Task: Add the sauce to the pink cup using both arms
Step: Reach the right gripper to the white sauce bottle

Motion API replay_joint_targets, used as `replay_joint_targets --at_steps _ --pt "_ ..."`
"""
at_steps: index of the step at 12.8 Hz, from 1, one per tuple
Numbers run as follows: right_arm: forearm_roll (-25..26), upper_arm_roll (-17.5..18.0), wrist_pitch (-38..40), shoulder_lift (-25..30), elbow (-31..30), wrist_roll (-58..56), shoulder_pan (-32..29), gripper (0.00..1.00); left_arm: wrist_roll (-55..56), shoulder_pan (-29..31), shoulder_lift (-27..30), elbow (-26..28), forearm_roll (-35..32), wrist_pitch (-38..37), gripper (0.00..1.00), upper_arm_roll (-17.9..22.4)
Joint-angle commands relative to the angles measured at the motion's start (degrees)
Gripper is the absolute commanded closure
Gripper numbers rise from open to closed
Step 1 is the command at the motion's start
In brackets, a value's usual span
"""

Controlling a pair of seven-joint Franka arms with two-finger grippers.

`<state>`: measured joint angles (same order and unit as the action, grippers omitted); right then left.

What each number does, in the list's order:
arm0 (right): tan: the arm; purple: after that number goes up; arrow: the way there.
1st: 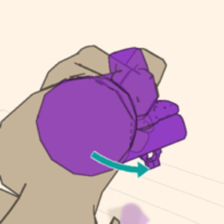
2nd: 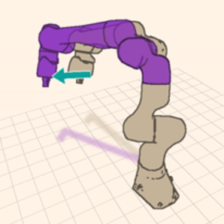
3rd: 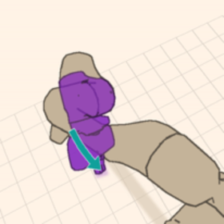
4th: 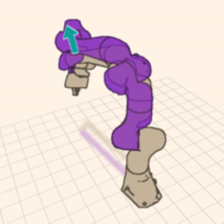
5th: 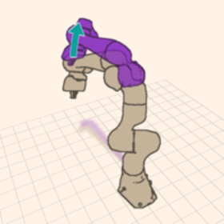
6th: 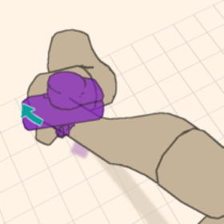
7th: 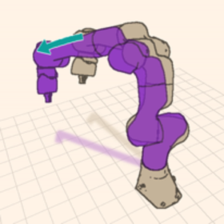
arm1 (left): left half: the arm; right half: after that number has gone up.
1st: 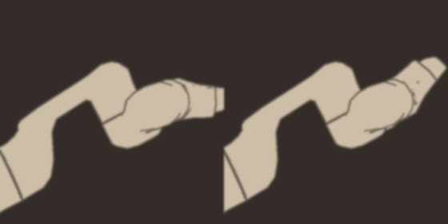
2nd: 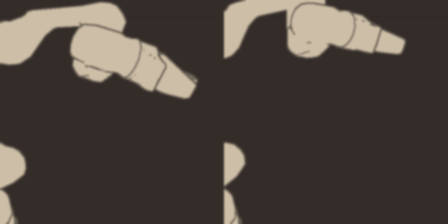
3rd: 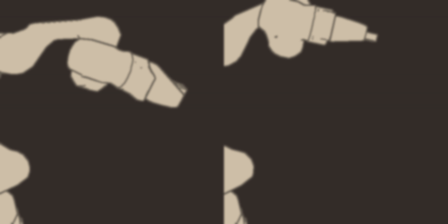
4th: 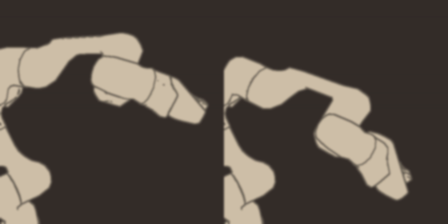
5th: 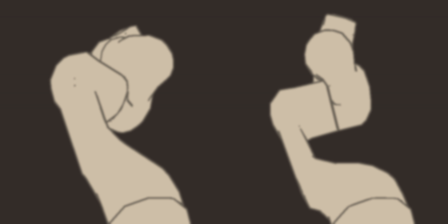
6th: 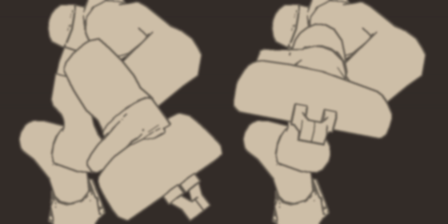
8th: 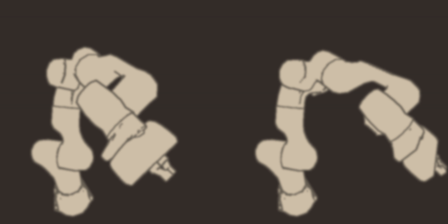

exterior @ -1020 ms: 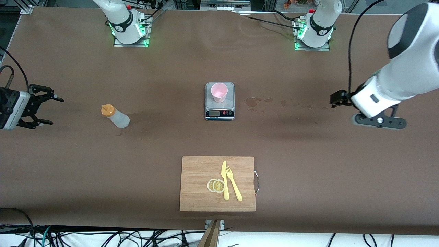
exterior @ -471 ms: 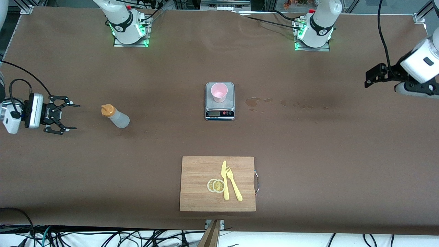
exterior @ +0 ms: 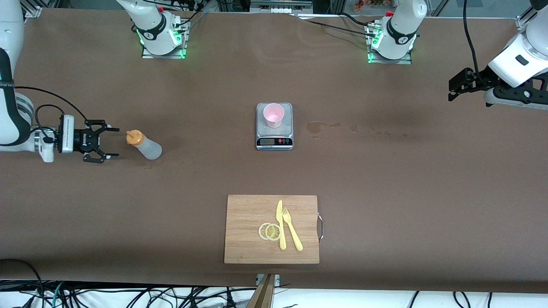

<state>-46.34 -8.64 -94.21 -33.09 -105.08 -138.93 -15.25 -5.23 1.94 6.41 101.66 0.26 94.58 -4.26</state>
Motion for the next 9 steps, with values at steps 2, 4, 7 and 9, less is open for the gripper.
replay_joint_targets --at_steps 2,4,7,9 --pt "-4.97 -0.23 1.39 -1.97 -2.15 -7.30 0.30 0.00 -0.66 -1.32 -7.43 -10.47 -0.17 -5.43 0.00 1.98" --pt "-6.56 -0.23 1.48 -3.47 -2.15 -9.42 0.92 0.00 -0.31 -1.14 -9.66 -12.98 -0.17 -6.43 0.00 1.98" --pt "-8.14 -0.15 1.48 -4.26 -2.15 -9.51 1.53 0.00 -0.22 -1.32 -9.49 -12.97 -0.17 -7.04 0.00 1.63" --pt "-10.33 -0.23 1.40 -4.88 -1.97 -9.51 2.23 0.00 -0.40 -1.23 -9.40 -13.24 -0.09 -7.83 0.00 1.62"
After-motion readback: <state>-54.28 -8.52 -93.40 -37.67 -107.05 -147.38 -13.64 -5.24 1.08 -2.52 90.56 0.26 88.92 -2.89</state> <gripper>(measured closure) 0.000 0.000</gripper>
